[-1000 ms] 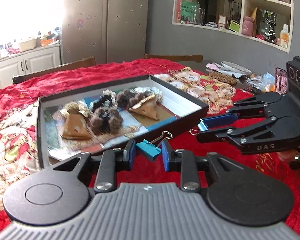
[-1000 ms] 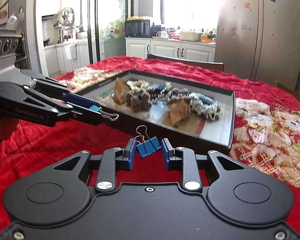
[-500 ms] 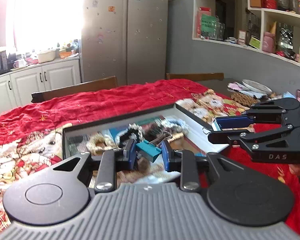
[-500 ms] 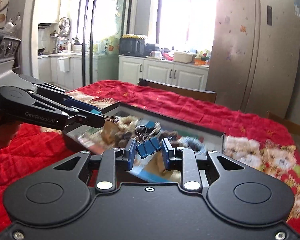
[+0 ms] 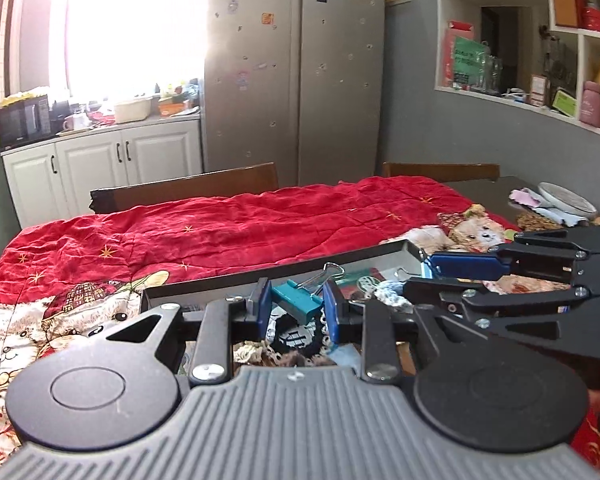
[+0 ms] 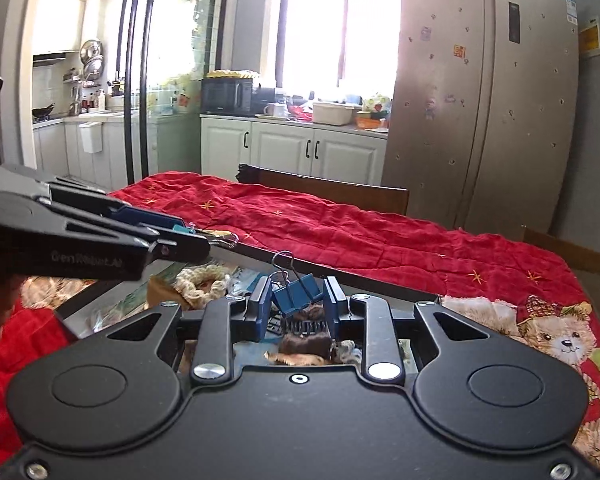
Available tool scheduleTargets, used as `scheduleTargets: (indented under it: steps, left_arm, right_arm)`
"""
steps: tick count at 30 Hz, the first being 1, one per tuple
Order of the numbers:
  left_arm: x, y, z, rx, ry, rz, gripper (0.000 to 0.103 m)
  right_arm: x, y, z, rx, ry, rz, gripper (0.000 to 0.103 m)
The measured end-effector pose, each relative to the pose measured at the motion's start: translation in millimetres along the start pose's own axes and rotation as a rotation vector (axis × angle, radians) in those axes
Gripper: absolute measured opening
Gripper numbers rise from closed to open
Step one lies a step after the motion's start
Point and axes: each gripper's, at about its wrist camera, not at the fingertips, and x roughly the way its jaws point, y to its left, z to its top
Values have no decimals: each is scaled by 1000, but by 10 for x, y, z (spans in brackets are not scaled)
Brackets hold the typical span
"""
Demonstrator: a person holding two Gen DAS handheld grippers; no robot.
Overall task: Organize objects
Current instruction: 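Lower the teal and blue binder clips down into the black box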
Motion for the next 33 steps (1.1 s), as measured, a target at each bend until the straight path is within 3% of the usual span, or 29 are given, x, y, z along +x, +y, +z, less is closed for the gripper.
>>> scheduleTargets:
  steps: [14, 33]
  left_arm:
    - [400, 9, -136, -11, 26, 77, 31]
    - [582, 18, -280, -1, 72, 93, 32]
  right_arm:
    - [455, -53, -126, 38, 31, -36, 26]
    - [687, -95, -256, 84, 70, -39, 26]
